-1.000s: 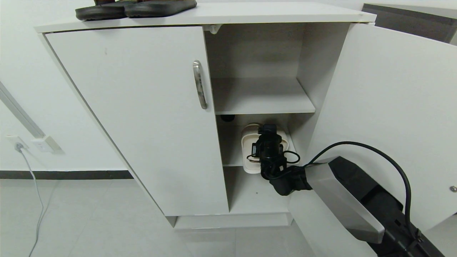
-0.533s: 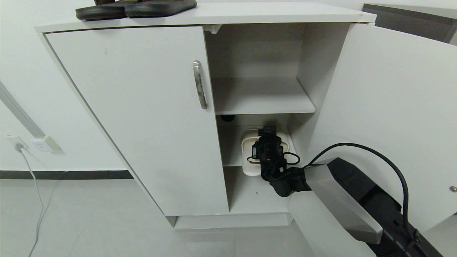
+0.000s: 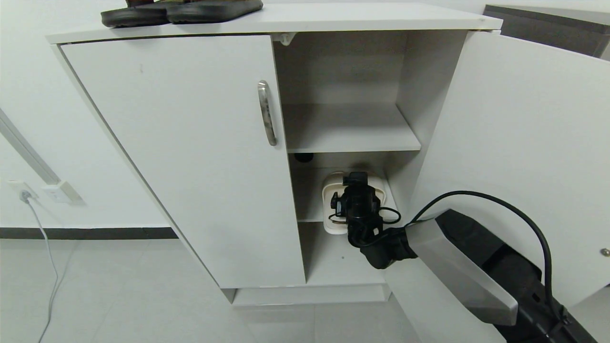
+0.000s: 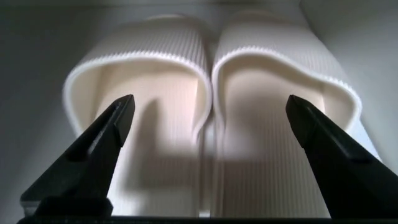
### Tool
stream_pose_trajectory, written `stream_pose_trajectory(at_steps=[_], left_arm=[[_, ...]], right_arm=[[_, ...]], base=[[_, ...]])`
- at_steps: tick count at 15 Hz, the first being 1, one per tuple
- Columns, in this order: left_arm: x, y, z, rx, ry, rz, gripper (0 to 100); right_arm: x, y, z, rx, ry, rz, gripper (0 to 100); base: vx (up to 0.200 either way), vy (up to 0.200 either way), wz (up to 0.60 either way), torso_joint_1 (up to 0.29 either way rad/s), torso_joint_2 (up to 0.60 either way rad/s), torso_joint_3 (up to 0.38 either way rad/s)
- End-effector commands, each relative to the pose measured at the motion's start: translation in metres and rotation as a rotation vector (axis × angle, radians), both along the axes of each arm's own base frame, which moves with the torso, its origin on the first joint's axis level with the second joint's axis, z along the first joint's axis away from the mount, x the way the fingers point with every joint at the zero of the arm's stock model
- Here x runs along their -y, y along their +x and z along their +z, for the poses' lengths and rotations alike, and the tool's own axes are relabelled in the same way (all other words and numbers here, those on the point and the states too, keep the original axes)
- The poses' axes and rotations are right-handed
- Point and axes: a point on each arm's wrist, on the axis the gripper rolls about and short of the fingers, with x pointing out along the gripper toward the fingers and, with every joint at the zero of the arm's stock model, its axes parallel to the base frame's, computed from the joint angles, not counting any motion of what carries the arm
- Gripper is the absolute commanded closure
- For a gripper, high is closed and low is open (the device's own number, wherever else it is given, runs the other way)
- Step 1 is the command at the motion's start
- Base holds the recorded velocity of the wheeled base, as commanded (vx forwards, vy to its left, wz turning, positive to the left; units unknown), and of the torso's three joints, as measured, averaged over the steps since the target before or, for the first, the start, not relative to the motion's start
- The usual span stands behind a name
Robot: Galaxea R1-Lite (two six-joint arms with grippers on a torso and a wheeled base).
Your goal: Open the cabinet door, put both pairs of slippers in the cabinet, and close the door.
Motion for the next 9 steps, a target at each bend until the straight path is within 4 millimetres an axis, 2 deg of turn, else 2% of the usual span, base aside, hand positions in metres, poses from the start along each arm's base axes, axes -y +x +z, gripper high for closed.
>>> stream_pose_trajectory(at_steps=[1,4,8,9], left_arm=[[0.0,0.0,0.0,-0.001,0.001,-0.001,100],[0.0,0.0,0.0,-0.003,0.002,-0.004,100],[0.0,0.0,0.0,-0.003,0.002,-0.004,100],[0.0,0.0,0.0,0.0,0.003,-0.004,100]], right_arm=[[0.001,-0.024,0.024,0.011,0.009,0.025,0],[0.006,-0.059,0.041,0.018,0.011,0.042,0],[0.011,-0.105,0.05,0.014,0.007,0.083,0],[0.014,-0.124,0.055,0.01,0.005,0.109,0]], base=[[0.0,0.0,0.0,0.0,0.0,0.0],[0.0,0.0,0.0,0.0,0.0,0.0],[0.0,0.0,0.0,0.0,0.0,0.0],[0.0,0.0,0.0,0.0,0.0,0.0]])
